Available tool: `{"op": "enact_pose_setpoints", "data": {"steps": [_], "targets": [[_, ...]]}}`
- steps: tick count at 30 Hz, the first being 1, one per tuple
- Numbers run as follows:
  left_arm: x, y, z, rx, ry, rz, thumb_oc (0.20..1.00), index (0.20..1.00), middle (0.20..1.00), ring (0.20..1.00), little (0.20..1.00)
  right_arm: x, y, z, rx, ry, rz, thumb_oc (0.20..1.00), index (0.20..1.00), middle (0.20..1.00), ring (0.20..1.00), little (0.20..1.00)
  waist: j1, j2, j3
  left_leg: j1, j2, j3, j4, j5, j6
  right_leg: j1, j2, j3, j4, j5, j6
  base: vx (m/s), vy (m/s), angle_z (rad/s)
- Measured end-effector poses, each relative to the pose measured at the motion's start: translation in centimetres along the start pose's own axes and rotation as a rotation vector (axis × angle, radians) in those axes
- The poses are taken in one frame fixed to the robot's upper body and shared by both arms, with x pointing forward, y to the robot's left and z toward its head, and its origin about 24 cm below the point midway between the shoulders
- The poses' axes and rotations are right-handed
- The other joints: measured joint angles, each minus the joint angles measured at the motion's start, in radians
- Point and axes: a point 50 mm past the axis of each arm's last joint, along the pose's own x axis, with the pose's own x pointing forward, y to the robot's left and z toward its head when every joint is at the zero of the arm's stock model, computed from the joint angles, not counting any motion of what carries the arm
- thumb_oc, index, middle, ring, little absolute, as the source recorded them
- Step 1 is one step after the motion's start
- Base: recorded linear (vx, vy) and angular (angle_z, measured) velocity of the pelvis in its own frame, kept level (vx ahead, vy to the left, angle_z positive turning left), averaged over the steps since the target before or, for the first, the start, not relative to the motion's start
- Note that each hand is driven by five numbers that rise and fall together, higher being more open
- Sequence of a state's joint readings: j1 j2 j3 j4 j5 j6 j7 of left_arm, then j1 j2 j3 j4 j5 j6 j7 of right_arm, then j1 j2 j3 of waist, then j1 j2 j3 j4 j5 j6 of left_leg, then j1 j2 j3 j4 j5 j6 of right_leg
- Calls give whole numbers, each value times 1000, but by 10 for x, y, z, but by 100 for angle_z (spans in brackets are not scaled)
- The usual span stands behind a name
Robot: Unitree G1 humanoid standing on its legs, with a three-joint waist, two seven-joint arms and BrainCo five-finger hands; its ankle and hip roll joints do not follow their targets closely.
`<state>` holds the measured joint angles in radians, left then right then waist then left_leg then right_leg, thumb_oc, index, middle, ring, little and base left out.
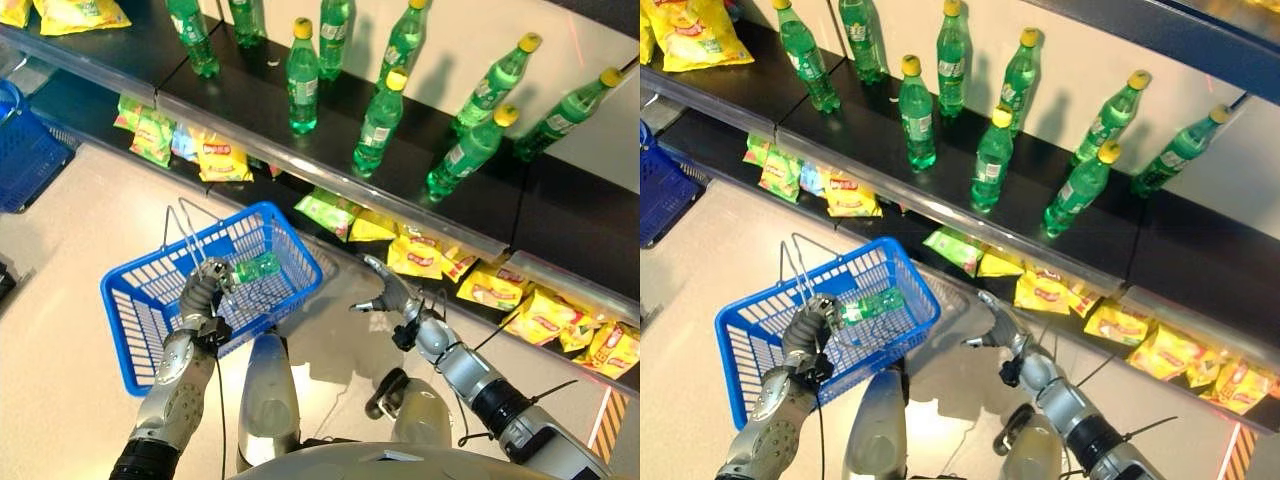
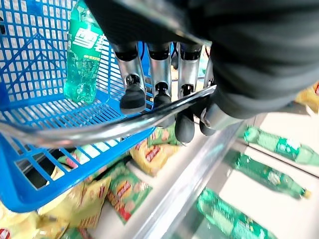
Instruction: Pick up the snacks into the basket
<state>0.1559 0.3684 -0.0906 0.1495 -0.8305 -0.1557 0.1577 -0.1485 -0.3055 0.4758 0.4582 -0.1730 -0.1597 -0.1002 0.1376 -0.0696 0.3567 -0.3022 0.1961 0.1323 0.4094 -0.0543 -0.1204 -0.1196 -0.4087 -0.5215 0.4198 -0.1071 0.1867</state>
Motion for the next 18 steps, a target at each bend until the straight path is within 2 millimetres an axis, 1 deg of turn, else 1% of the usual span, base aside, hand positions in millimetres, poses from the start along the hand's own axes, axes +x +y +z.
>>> {"op": "enact_pose_setpoints", "data": {"steps": [1,2,4,5,6,7,8,9,10,11,12,13,15,17,18], "targets": [[-3,4,-7,1,21,19,200,200,200,200,200,-6,1,-9,9,34,3,1000,1000,1000,1000,1000,-14,-2,-25,24,-6,7,-18,1,1,29,6,-2,-38,15,8,84,31,-6],[-4,5,-9,5,28,23,200,200,200,200,200,-7,0,-13,11,48,1,1000,1000,1000,1000,1000,-16,-4,-34,32,-8,10,-25,1,2,36,7,-3,-52,20,10,91,44,-11],[-8,13,-19,20,60,41,200,200,200,200,200,-14,-1,-26,36,102,-6,1000,1000,1000,1000,1000,-32,-7,-68,76,-12,32,-63,2,3,83,25,-2,-129,55,18,82,45,-17],[-9,16,-22,18,73,52,200,200,200,200,200,-17,0,-30,40,114,-3,1000,1000,1000,1000,1000,-40,-9,-81,86,-15,39,-72,2,3,90,25,-2,-146,63,18,90,52,-15],[-11,19,-26,17,88,64,200,200,200,200,200,-20,1,-34,44,127,3,1000,1000,1000,1000,1000,-37,-11,-94,100,-19,48,-83,3,4,102,25,0,-164,71,22,92,55,-14],[-11,21,-30,26,99,66,200,200,200,200,200,-23,2,-37,50,141,11,1000,1000,1000,1000,1000,-56,-16,-104,111,-21,56,-99,5,5,110,29,1,-188,81,23,121,67,-15],[-13,25,-33,38,111,79,200,200,200,200,200,-24,4,-39,52,147,20,1000,1000,1000,1000,1000,-47,-15,-115,122,-24,63,-117,14,4,120,34,4,-210,96,21,96,55,-17],[-13,27,-36,48,121,86,200,200,200,200,200,-29,6,-44,59,166,24,1000,1000,1000,1000,1000,-65,-21,-125,130,-25,73,-126,14,4,118,34,7,-222,100,22,96,59,-28],[-18,35,-45,53,154,118,200,200,200,200,200,-32,11,-52,73,207,38,1000,1000,1000,1000,1000,-69,-25,-154,157,-31,93,-166,20,4,133,44,19,-271,125,16,102,73,-35],[-20,40,-52,64,178,140,200,200,200,200,200,-34,15,-58,79,238,49,1000,1000,1000,1000,1000,-66,-26,-173,175,-36,102,-190,27,3,145,46,22,-294,140,17,103,71,-38],[-24,46,-60,71,212,170,200,200,200,200,200,-39,20,-65,88,273,61,1000,1000,1000,1000,1000,-75,-27,-183,201,-43,116,-211,35,4,156,45,22,-317,151,18,95,65,-27],[-25,47,-65,70,229,179,200,200,200,200,200,-40,22,-68,92,286,62,1000,1000,1000,1000,1000,-82,-28,-192,210,-47,120,-224,35,4,160,46,23,-329,156,19,80,77,-26],[-31,53,-81,56,285,220,200,200,200,200,200,-52,32,-86,115,384,78,1000,1000,1000,1000,1000,-89,-34,-223,243,-63,133,-280,52,4,169,46,41,-362,176,23,71,125,-28],[-40,57,-96,47,343,262,200,200,200,200,200,-62,40,-103,155,490,65,1000,1000,1000,1000,1000,-89,-33,-241,276,-83,135,-326,60,10,164,41,47,-369,198,16,61,158,-40],[-42,57,-100,48,359,269,200,200,200,200,200,-65,41,-107,160,513,60,1000,1000,1000,1000,1000,-96,-31,-242,290,-92,134,-340,62,12,158,38,50,-369,209,10,23,123,-54]]}}
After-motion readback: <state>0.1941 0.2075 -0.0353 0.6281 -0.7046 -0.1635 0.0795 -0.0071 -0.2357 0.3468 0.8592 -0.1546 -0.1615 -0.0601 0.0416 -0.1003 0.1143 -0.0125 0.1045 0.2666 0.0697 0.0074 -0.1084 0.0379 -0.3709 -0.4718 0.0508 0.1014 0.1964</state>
